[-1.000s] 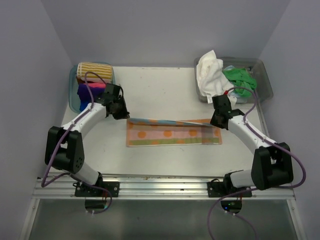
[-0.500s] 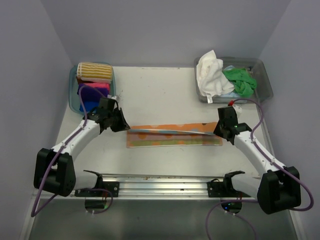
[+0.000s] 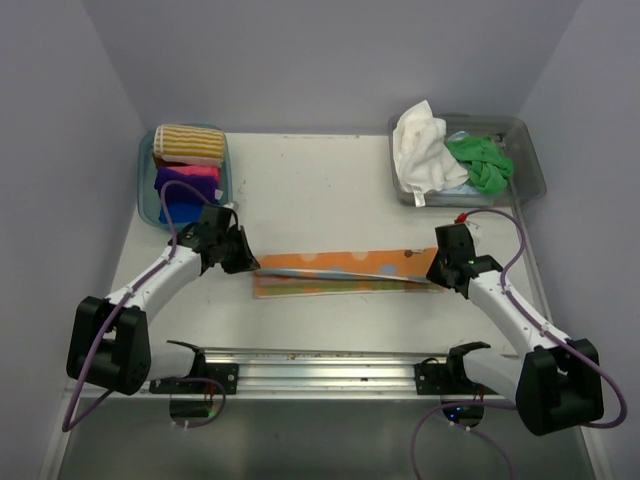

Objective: Roll the towels
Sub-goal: Fold the towel

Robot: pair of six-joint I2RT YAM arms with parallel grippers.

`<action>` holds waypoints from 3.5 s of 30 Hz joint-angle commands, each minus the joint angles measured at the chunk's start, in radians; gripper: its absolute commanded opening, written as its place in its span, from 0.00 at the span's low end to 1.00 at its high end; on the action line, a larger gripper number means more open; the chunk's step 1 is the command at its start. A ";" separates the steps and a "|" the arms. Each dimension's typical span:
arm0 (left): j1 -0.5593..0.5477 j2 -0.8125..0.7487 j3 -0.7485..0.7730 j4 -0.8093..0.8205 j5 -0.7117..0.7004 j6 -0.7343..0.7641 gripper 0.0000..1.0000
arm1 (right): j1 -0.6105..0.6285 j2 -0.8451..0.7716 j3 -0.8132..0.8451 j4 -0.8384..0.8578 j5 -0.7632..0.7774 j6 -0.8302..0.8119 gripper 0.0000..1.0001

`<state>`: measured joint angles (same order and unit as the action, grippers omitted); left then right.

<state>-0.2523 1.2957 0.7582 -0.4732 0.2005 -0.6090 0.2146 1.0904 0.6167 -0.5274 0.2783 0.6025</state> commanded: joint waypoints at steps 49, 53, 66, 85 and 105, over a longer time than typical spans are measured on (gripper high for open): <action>0.038 0.267 0.072 0.056 -0.042 0.058 0.38 | 0.037 0.269 0.029 0.064 -0.304 0.034 0.20; 0.036 0.255 0.095 0.022 -0.055 0.072 0.38 | 0.058 0.140 0.066 -0.050 -0.243 0.005 0.30; 0.036 0.267 0.107 0.002 -0.067 0.077 0.38 | 0.029 0.267 0.101 -0.020 -0.209 -0.083 0.53; -0.108 0.321 0.112 0.025 -0.049 0.049 0.38 | 0.006 0.013 0.058 -0.117 0.050 0.056 0.00; -0.429 0.507 0.309 0.102 0.013 -0.069 0.37 | 0.188 -0.029 0.428 -0.367 0.130 -0.076 0.00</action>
<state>-0.6704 1.7893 1.0466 -0.3634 0.2256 -0.6731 0.3096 1.0420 0.9569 -0.8482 0.3717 0.5419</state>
